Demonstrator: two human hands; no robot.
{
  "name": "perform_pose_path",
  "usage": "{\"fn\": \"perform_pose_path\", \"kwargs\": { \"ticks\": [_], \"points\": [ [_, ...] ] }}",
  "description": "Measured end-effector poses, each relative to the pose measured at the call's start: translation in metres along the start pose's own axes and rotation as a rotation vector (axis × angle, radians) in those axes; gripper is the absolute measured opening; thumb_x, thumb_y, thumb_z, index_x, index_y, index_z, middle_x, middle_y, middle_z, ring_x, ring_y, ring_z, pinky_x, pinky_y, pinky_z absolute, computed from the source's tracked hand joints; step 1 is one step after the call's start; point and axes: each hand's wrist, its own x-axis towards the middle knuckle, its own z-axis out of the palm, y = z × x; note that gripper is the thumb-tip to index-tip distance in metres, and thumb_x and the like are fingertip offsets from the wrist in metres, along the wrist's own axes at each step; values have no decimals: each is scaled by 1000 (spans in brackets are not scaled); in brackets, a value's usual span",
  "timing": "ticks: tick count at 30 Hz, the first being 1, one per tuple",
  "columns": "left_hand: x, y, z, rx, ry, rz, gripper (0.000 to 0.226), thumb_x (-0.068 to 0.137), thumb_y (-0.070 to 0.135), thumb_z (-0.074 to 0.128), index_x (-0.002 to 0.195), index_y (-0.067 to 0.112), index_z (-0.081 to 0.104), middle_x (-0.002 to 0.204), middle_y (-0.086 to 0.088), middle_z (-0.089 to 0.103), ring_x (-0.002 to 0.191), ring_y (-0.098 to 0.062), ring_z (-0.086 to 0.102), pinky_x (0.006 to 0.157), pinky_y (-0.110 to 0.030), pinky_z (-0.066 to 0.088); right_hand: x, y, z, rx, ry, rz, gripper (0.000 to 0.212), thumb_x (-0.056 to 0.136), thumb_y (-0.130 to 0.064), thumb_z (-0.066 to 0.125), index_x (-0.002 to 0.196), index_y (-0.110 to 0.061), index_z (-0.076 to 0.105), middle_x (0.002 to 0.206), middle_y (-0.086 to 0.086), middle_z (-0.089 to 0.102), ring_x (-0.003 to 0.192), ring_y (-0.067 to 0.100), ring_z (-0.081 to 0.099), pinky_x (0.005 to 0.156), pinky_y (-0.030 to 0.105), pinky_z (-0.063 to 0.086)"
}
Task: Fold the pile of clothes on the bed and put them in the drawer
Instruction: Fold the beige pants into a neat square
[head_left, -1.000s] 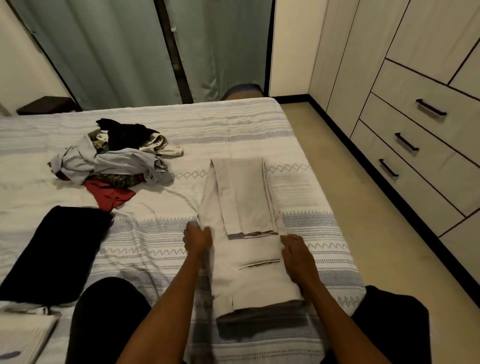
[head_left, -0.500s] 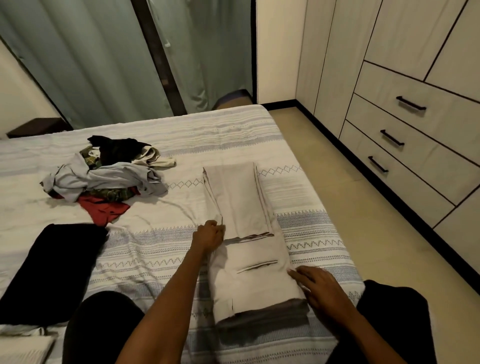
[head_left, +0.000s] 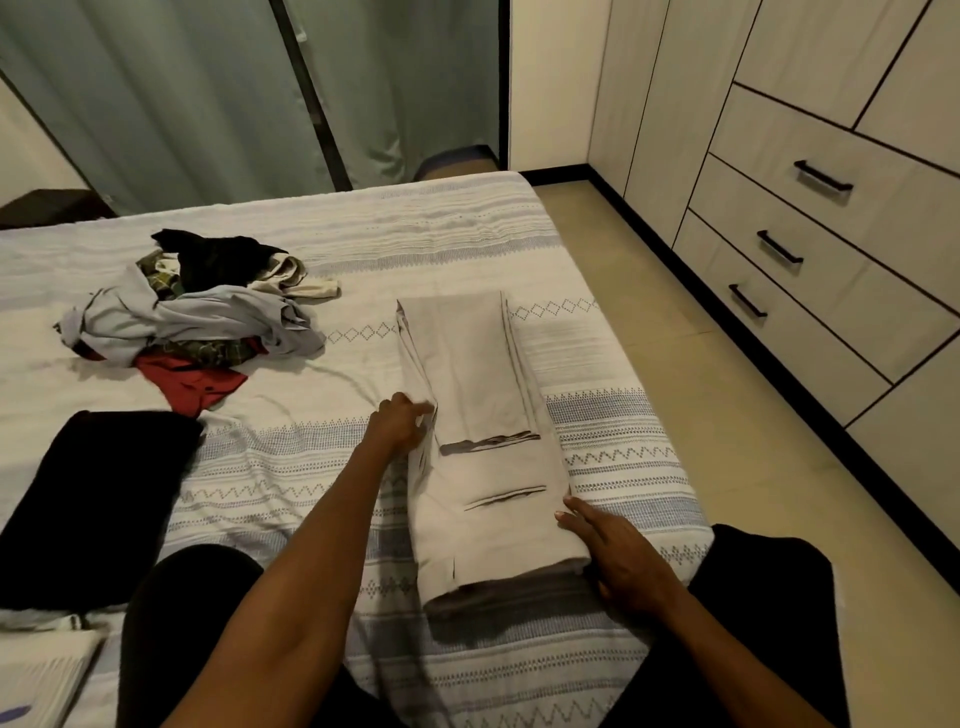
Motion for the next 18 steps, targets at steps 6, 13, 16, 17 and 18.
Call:
{"fn": "perform_pose_path", "kwargs": {
  "ticks": [6,13,16,17,18],
  "points": [
    [3,-23,-11,28,-153,15,65,97,7,45,145,51,40,155,-8,26,137,-37,29,114,-50,28,21,-3,-10,-69,103,-61,47,81,-28,79,125,-27,60,152,2,47,124,24,55,93,45,54],
    [28,-42,-15,-74,-298,58,80,89,-11,33,144,45,44,130,-14,46,117,-38,50,102,-46,43,83,-19,-39,135,260,-76,31,96,-37,57,124,-25,61,146,-11,54,135,16,50,107,33,40],
    [38,-50,-21,-320,-462,54,81,86,-19,30,146,33,48,79,-8,56,62,-20,52,61,-36,44,128,-21,-64,324,319,34,29,97,-42,54,122,-29,62,128,-19,62,117,-3,56,88,21,44],
    [40,-51,-25,-381,-483,28,83,85,-21,32,145,34,49,62,-14,42,52,-14,40,52,-30,36,143,-18,-72,363,328,72,28,96,-40,57,122,-33,62,123,-21,63,110,-6,58,80,18,45],
    [42,-51,-32,-404,-502,-9,84,85,-22,35,142,37,50,60,-21,39,50,-13,36,48,-26,33,162,-12,-80,402,341,98,27,95,-39,58,121,-37,60,120,-22,64,105,-5,61,76,17,46]
  ]
}}
